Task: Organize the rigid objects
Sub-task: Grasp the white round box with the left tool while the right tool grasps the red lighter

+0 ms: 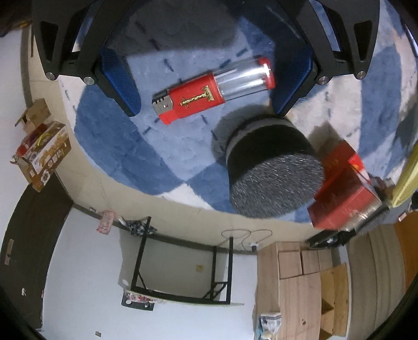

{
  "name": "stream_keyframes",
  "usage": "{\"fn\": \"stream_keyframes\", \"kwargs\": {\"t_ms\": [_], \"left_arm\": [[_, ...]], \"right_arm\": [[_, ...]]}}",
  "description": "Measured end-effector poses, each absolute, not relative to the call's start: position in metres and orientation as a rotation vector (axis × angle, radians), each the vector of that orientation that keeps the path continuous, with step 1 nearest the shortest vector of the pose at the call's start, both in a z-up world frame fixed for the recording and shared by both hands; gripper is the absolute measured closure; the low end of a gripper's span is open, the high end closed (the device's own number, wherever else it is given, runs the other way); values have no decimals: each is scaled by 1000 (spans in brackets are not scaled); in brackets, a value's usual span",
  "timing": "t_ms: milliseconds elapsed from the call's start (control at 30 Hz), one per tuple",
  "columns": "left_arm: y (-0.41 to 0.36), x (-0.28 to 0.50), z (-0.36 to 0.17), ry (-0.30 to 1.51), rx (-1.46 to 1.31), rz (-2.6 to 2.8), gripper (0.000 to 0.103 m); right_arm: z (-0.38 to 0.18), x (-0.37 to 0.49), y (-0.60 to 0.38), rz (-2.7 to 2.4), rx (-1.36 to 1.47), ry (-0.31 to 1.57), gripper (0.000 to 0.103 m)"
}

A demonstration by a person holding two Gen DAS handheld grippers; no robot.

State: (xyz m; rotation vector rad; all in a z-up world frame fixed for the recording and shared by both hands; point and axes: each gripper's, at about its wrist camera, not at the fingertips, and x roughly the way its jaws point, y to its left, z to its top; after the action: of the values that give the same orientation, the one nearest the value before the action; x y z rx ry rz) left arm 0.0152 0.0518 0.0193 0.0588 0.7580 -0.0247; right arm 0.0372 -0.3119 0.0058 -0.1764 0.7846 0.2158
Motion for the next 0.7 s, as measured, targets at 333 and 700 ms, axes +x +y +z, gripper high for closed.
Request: {"fn": "stream_keyframes", "kwargs": {"t_ms": [333, 700], "left_arm": [[78, 70, -16, 853, 30, -5, 0], [81, 77, -30, 819, -17, -22, 23]], "right_arm": [[6, 41, -295, 205, -191, 766, 2], [2, 32, -280, 219, -216, 752, 14]]}}
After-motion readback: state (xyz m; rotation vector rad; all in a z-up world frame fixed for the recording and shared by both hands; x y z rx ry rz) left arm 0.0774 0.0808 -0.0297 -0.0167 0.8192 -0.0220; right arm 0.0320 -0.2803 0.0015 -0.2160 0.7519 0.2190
